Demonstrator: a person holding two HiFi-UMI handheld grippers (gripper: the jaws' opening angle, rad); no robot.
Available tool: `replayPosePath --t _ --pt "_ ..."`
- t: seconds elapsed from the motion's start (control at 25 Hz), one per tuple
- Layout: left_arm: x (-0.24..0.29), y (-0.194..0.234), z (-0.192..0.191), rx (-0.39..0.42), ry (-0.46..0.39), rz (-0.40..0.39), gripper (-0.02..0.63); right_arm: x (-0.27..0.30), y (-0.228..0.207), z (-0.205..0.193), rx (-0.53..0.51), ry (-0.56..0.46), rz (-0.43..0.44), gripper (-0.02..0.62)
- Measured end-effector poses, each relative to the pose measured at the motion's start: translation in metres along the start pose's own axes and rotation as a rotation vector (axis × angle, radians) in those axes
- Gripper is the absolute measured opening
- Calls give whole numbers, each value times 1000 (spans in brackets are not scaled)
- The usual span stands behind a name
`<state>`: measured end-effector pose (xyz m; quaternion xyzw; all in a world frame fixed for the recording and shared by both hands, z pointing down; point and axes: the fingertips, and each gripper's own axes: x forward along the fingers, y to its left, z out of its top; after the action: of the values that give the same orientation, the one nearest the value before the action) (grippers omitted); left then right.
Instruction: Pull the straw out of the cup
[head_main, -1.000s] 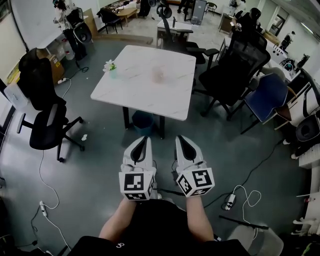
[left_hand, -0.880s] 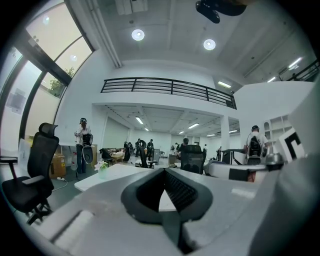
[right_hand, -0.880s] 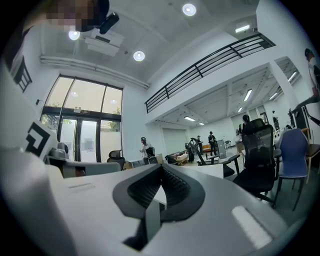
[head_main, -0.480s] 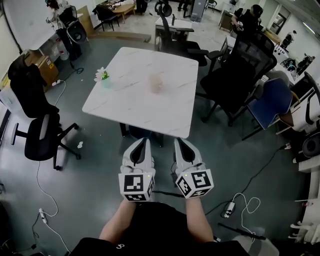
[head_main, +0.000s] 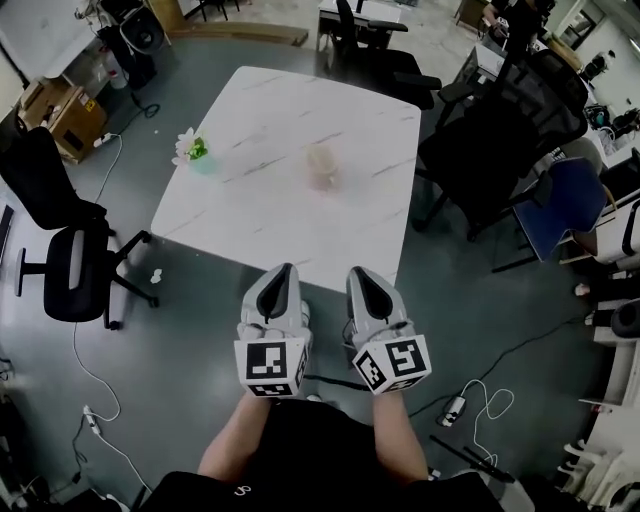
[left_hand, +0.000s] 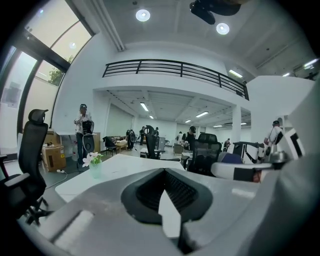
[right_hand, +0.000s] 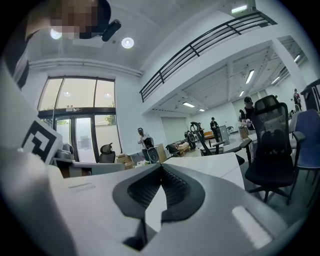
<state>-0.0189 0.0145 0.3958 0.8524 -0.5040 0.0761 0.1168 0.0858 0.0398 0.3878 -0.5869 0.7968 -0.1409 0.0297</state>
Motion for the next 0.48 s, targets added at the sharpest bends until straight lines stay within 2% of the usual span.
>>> replayPosePath --t 0.48 --pt "90 41 5 -38 65 -18 2 90 -31 8 -17 71 2 -8"
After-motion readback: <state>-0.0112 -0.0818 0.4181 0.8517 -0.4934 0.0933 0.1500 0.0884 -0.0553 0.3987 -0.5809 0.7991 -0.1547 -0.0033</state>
